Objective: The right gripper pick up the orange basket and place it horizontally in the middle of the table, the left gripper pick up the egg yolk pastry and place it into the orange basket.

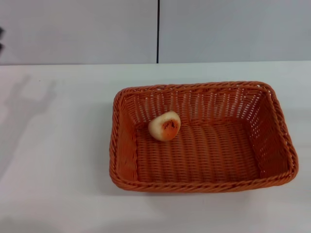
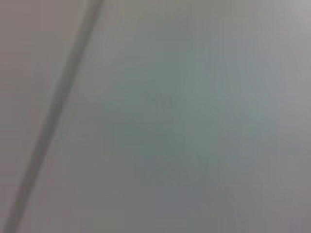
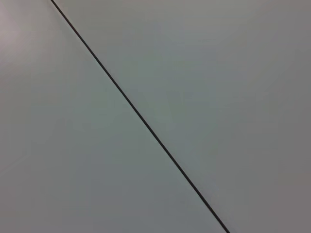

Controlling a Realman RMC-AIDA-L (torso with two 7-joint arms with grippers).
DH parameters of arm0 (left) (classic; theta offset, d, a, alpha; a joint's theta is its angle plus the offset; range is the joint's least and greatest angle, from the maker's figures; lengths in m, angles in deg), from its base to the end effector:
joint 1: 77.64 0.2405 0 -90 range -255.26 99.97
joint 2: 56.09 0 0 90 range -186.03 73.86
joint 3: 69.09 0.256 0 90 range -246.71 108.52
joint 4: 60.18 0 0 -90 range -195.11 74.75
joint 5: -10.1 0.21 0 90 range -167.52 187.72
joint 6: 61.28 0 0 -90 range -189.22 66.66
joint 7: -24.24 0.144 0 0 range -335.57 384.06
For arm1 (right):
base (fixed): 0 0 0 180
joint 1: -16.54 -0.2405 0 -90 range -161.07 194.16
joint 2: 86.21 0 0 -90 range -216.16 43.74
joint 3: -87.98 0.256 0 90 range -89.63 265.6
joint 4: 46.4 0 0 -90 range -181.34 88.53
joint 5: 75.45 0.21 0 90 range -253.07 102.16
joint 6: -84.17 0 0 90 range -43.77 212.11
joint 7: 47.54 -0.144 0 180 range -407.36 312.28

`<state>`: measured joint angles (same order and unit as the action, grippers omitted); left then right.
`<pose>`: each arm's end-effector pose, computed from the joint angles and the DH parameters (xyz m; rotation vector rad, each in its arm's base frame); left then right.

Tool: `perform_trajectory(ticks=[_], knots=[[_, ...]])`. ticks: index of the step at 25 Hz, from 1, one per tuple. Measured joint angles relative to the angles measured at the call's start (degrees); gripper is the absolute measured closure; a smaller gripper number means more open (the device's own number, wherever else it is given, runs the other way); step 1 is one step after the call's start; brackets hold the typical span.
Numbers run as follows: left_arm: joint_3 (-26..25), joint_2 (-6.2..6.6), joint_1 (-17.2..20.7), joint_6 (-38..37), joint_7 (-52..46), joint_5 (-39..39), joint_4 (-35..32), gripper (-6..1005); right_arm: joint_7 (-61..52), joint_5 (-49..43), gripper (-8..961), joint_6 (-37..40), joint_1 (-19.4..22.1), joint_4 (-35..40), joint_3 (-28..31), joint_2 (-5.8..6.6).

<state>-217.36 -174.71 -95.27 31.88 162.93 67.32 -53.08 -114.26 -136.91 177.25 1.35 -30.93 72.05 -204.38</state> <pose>-0.3371 0.2714 0.0470 -1.5330 -0.5606 -1.2028 0.3644 0.2590 0.1076 -1.2729 0.7394 1.4438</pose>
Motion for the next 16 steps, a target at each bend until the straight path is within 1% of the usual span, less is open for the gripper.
perform_trajectory(ticks=[3, 11, 16], knots=[[-2.7, -0.07, 0.7, 0.4, 1.7, -3.6, -2.0, 186, 0.0, 0.2, 345, 0.0, 0.0, 0.0, 0.0, -0.03], [-3.6, -0.04, 1.0, 1.0, 1.8, -4.5, -2.5, 186, 0.0, 0.2, 345, 0.1, 0.1, 0.0, 0.1, -0.04], [-3.7, -0.12, 0.5, 1.4, 1.8, -4.6, -3.3, 186, 0.0, 0.3, 345, 0.0, 0.2, 0.0, 0.1, -0.04]])
